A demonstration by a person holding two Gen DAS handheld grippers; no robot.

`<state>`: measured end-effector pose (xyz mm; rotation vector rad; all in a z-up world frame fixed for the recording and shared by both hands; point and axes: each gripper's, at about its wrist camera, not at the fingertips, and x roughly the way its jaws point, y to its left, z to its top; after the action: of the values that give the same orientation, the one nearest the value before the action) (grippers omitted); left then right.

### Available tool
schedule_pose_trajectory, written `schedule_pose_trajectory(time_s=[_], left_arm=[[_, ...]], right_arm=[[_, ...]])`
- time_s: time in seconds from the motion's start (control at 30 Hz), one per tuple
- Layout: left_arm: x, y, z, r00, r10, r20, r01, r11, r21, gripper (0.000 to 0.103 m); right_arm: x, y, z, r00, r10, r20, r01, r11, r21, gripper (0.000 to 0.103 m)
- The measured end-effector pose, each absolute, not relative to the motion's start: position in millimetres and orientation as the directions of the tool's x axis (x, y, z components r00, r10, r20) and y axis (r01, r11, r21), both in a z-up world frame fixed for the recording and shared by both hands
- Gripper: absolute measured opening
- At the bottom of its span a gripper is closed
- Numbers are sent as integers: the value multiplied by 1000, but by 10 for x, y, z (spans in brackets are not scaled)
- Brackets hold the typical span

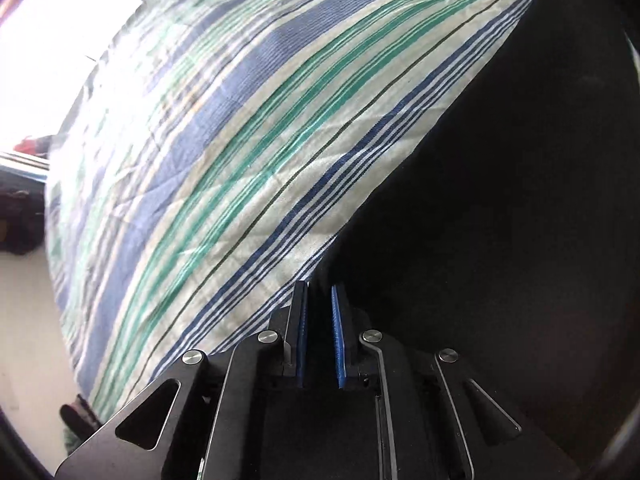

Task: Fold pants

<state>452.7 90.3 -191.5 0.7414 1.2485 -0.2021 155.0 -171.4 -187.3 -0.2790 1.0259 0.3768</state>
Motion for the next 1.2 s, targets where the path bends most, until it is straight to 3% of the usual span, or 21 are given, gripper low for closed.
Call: schedule_pose_trajectory(time_s=[0.23, 0.3, 0.4, 0.47, 0.5, 0.53, 0.6, 0.77, 0.87, 0.93, 0.97, 1.03, 1.1, 1.2], left_arm=[[4768, 1178, -1944, 369, 476, -798, 237, 782, 576, 0], [4796, 1528, -1847, 300, 414, -860, 173, 863, 476, 0], [4698, 1641, -1621, 338, 262, -904, 169, 928, 332, 1], [4687, 1592, -1518, 311, 65, -948, 281, 947, 158, 26], [4689, 1494, -1562, 298, 20, -954, 346, 930, 127, 63], [4651, 1398, -1528, 311, 12, -950, 405, 903, 144, 88], [4627, 1260, -1581, 312, 11, -950, 525, 831, 183, 93], [4977, 1088, -2004, 239, 76, -968, 605, 768, 210, 92], [5079, 1154, -2146, 158, 13, -987, 591, 800, 105, 89], [5108, 1228, -2173, 79, -65, -995, 581, 814, -7, 57], [5109, 1252, -2175, 76, -57, -995, 573, 820, -3, 52], [5118, 1304, -2181, 75, -30, -997, 576, 817, 18, 14], [5159, 1391, -2128, 86, -44, -995, 574, 819, 14, 10], [5037, 1295, -2047, 176, 15, -984, 602, 790, 119, 8]], right_arm=[[1545, -1705, -1771, 496, 170, -851, -423, 904, -66, 95], [1533, -1703, -1725, 514, 171, -840, -423, 903, -75, 95], [1547, -1750, -1702, 521, 176, -835, -408, 911, -62, 95], [1574, -1797, -1723, 513, 183, -839, -391, 920, -38, 95], [1594, -1811, -1742, 504, 185, -844, -384, 923, -27, 95], [1601, -1829, -1754, 497, 186, -847, -379, 925, -19, 95], [1607, -1819, -1780, 486, 188, -853, -378, 926, -12, 95], [1592, -1753, -1781, 486, 186, -854, -401, 916, -28, 95], [1614, -1745, -1826, 471, 183, -863, -408, 913, -29, 95], [1627, -1756, -1837, 469, 184, -864, -405, 914, -25, 95], [1636, -1764, -1837, 470, 183, -864, -402, 915, -24, 95], [1648, -1785, -1849, 470, 184, -863, -392, 920, -18, 95], [1670, -1806, -1866, 465, 185, -866, -379, 925, -6, 95], [1672, -1830, -1859, 470, 183, -864, -368, 930, -4, 95]])
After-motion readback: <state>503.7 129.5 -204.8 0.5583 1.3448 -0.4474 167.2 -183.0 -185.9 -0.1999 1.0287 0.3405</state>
